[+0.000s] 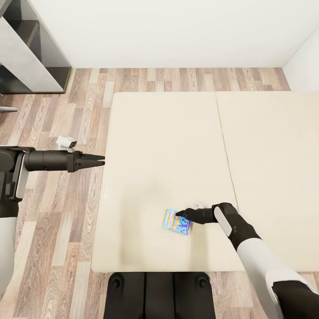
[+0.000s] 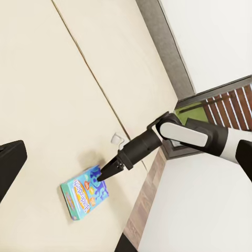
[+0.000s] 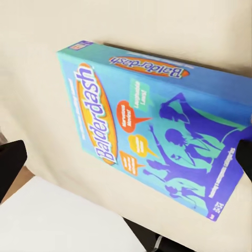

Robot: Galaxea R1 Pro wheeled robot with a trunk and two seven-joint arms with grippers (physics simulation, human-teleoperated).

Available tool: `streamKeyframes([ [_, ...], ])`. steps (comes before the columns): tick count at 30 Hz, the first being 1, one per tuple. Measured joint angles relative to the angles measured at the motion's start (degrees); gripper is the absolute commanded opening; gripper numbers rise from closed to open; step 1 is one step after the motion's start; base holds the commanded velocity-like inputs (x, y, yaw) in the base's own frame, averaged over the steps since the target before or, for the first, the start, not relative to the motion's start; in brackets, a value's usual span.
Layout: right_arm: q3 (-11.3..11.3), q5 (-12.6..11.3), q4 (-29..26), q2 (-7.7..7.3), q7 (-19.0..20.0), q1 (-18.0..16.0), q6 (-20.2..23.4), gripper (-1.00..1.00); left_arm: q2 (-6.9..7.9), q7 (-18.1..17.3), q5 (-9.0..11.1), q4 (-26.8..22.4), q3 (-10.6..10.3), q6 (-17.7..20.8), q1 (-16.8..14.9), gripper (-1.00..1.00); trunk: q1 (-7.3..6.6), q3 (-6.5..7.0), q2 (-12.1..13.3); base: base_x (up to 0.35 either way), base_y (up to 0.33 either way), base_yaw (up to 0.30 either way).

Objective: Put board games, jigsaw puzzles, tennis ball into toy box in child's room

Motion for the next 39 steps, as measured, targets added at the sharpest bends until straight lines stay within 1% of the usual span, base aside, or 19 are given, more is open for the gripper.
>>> streamKeyframes([
  [7, 0.00, 0.08, 0.08, 0.55, -0.10, 0.00, -0.15, 1.00, 0.00, 0.00, 0.01, 0.00, 0.02, 0.00, 0.00, 1.00, 0.00, 0.00, 0.00, 0.000, 0.000, 0.000],
  [12, 0.01, 0.10, 0.10, 1.22, -0.15, 0.00, -0.28, 1.00, 0.00, 0.00, -0.02, 0.00, 0.07, 0.00, -0.01, 1.00, 0.00, 0.00, 0.00, 0.000, 0.000, 0.000],
  [22, 0.09, 0.01, 0.10, 1.90, -0.15, -0.34, -0.28, 1.00, 0.00, 0.02, -0.02, 0.00, 0.01, 0.00, -0.01, 1.00, 0.00, 0.00, 0.00, 0.000, 0.000, 0.000],
  [32, 0.14, -0.05, 0.16, 2.01, -0.07, -0.82, -0.28, 1.00, 0.00, 0.00, -0.03, 0.00, -0.01, 0.00, 0.00, 1.00, 0.00, 0.00, 0.00, 0.000, 0.000, 0.000],
  [39, 0.08, 0.07, 0.18, 1.54, 0.00, -0.86, -0.26, 1.00, 0.00, 0.00, -0.02, 0.00, -0.01, 0.00, 0.05, 1.00, 0.00, 0.00, 0.00, 0.000, 0.000, 0.000],
])
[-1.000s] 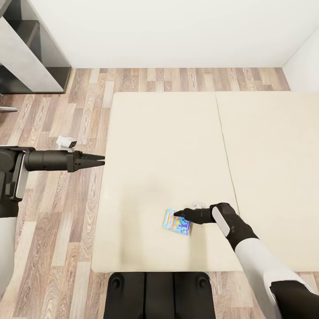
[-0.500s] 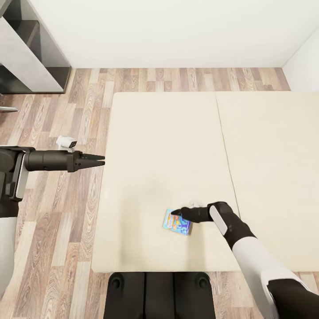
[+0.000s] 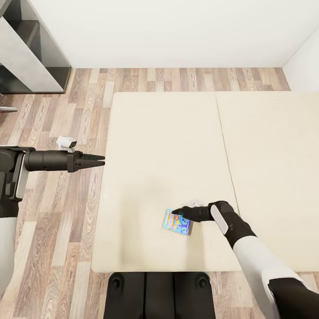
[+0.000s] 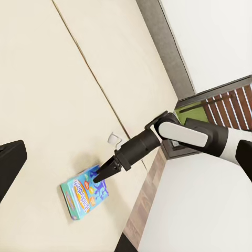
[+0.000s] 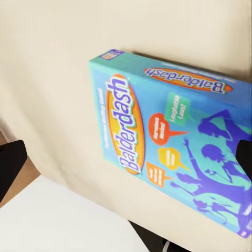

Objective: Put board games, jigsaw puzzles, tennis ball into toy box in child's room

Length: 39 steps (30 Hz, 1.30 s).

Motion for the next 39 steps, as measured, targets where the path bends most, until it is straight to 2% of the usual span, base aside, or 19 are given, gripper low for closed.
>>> streamKeyframes([
  [16, 0.00, -0.14, -0.27, -2.26, 0.08, 0.17, 0.31, 1.00, 0.00, 0.09, -0.01, 0.00, 0.02, 0.00, 0.04, 1.00, 0.00, 0.00, 0.00, 0.000, 0.000, 0.000],
  [39, -0.07, 0.04, -0.16, -3.56, 1.41, 0.65, 0.11, 1.00, 0.08, 0.09, -0.01, 0.00, 0.24, 0.00, 0.05, 1.00, 0.00, 0.00, 0.00, 0.000, 0.000, 0.000],
])
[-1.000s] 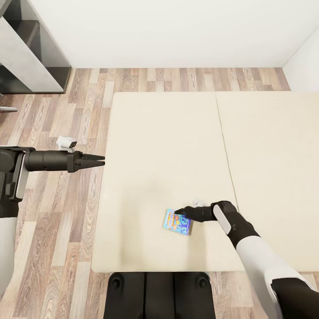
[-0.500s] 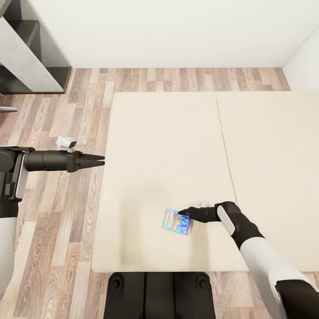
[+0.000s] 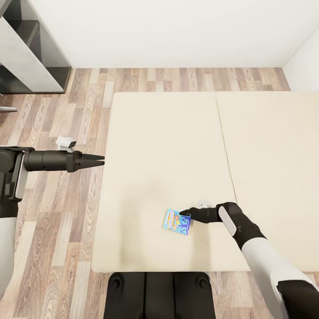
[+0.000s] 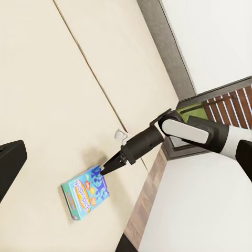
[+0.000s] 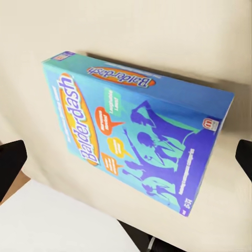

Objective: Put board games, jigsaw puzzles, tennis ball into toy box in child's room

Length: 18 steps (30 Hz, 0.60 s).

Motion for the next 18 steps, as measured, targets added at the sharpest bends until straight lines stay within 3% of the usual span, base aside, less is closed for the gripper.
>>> streamKeyframes([
  [18, 0.10, 0.04, 0.12, 0.07, 0.02, 0.04, -0.42, 1.00, 0.01, 0.00, 0.00, 0.00, 0.05, 0.00, 0.00, 1.00, 0.00, 0.00, 0.00, 0.000, 0.000, 0.000],
])
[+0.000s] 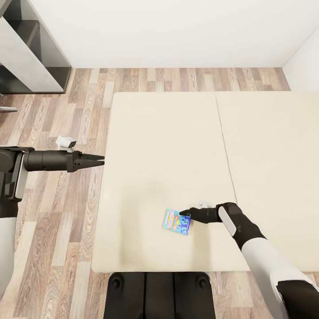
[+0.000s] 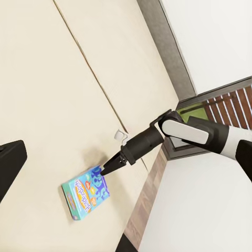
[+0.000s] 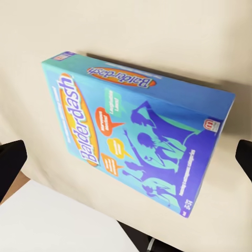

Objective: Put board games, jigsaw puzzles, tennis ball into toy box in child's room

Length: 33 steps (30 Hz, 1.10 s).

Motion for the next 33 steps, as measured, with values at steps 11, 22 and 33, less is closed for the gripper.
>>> streamKeyframes([
  [11, 0.03, -0.13, -0.19, -0.07, 0.11, 0.00, -0.04, 1.00, 0.00, 0.00, 0.00, 0.00, 0.05, 0.00, 0.00, 1.00, 0.00, 0.00, 0.00, 0.000, 0.000, 0.000],
  [22, 0.00, -0.23, -0.29, -0.03, 0.16, 0.00, -0.01, 1.00, 0.00, 0.00, 0.00, 0.00, 0.13, 0.00, 0.00, 1.00, 0.00, 0.00, 0.00, 0.000, 0.000, 0.000],
  [33, -0.24, -0.47, -0.31, -0.08, 0.20, 0.00, 0.04, 1.00, 0.00, 0.00, 0.00, 0.00, 0.14, 0.00, 0.00, 1.00, 0.00, 0.00, 0.00, 0.000, 0.000, 0.000],
])
